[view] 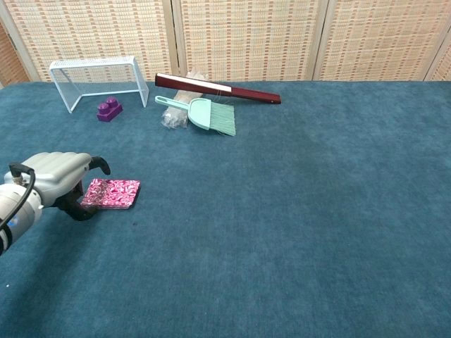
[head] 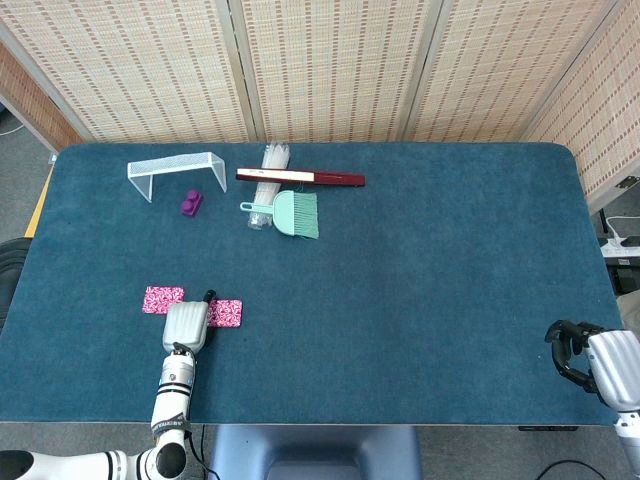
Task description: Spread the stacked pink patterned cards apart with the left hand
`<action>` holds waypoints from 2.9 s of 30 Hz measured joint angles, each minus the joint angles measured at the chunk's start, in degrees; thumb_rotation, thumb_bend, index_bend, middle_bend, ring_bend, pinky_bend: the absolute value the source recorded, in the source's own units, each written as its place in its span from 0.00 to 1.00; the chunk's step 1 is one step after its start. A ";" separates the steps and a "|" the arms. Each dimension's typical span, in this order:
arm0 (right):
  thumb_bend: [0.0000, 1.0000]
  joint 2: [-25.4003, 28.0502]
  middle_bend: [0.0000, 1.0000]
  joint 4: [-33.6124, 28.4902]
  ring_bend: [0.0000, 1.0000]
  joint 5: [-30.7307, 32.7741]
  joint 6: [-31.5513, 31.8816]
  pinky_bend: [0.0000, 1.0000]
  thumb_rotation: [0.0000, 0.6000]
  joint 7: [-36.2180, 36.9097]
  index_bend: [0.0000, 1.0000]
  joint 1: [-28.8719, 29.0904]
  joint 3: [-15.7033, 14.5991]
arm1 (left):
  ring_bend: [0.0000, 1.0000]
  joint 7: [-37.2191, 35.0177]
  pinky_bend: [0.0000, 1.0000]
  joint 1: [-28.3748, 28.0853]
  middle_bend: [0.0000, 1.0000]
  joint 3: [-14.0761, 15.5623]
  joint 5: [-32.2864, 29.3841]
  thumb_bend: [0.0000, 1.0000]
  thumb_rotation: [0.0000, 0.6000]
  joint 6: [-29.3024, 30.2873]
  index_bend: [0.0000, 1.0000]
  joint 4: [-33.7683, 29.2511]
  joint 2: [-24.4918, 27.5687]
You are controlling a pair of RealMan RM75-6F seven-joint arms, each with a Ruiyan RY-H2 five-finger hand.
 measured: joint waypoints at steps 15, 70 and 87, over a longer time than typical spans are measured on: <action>0.55 0.08 0.73 0.03 0.67 -0.02 0.05 0.93 1.00 0.21 0.79 -0.01 -0.01 | 1.00 1.30 1.00 -0.42 1.00 -1.41 -0.35 0.33 1.00 1.19 0.29 2.85 -3.11; 0.55 -0.13 0.73 -0.41 0.67 0.29 -0.46 0.93 1.00 -0.72 0.79 0.12 0.02 | 1.00 -10.04 1.00 11.65 1.00 8.88 11.70 0.33 1.00 6.25 0.47 -13.43 16.37; 0.55 -0.25 0.73 -0.56 0.67 0.38 -0.70 0.93 1.00 -1.16 0.79 0.17 0.01 | 1.00 -12.76 1.00 15.39 1.00 9.92 12.79 0.33 1.00 3.86 0.23 -2.16 12.22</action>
